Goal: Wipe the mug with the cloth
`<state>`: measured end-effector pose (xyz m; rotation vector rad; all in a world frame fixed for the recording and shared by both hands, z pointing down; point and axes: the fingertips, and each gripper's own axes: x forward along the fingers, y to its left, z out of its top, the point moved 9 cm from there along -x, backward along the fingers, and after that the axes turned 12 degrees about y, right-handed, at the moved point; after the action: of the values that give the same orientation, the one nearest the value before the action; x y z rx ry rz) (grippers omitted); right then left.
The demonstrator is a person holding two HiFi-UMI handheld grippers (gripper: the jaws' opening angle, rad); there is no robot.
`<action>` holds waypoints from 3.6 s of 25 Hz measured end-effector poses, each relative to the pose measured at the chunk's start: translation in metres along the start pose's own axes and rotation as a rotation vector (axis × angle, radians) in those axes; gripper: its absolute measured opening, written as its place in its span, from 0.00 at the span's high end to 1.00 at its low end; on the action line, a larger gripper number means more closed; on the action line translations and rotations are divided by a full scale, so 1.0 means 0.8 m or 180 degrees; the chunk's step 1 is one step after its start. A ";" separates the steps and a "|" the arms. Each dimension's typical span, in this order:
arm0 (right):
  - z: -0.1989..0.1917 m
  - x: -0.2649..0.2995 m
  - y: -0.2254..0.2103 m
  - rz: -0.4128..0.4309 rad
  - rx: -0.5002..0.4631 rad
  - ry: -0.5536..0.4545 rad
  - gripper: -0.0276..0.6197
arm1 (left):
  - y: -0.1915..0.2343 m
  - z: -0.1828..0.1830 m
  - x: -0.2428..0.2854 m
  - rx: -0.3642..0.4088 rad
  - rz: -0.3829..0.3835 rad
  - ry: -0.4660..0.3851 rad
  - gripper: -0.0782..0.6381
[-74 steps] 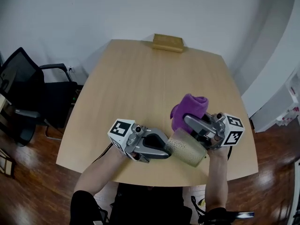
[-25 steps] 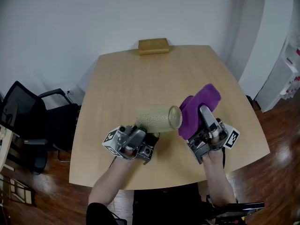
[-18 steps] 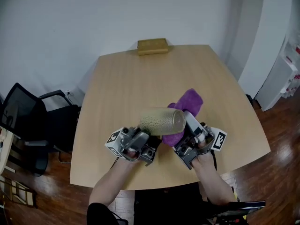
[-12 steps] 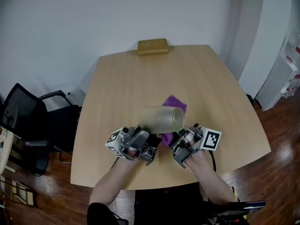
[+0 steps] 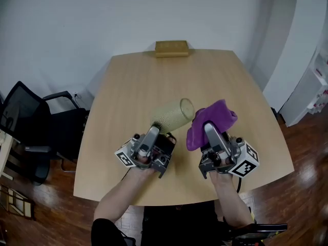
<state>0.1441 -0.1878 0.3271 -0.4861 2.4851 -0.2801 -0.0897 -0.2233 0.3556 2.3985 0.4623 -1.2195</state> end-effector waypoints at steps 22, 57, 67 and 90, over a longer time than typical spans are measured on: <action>-0.010 0.008 -0.009 -0.0714 -0.0674 0.0885 0.87 | -0.003 -0.002 0.000 0.0042 -0.0075 0.0081 0.83; -0.013 0.019 0.036 -0.0649 -0.1635 0.1110 0.87 | 0.024 -0.015 -0.003 -0.0021 0.0741 0.0273 0.83; -0.053 0.043 0.024 -0.0346 -0.1462 0.1640 0.87 | 0.021 -0.015 0.001 -0.0061 0.0637 0.0265 0.82; -0.005 0.025 0.015 -0.0837 -0.1128 0.1195 0.87 | 0.014 -0.042 0.027 0.1376 0.1291 0.1789 0.82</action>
<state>0.1234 -0.1845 0.3162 -0.9897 2.8500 -0.0287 -0.0491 -0.2140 0.3580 3.0020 -0.1634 -0.4904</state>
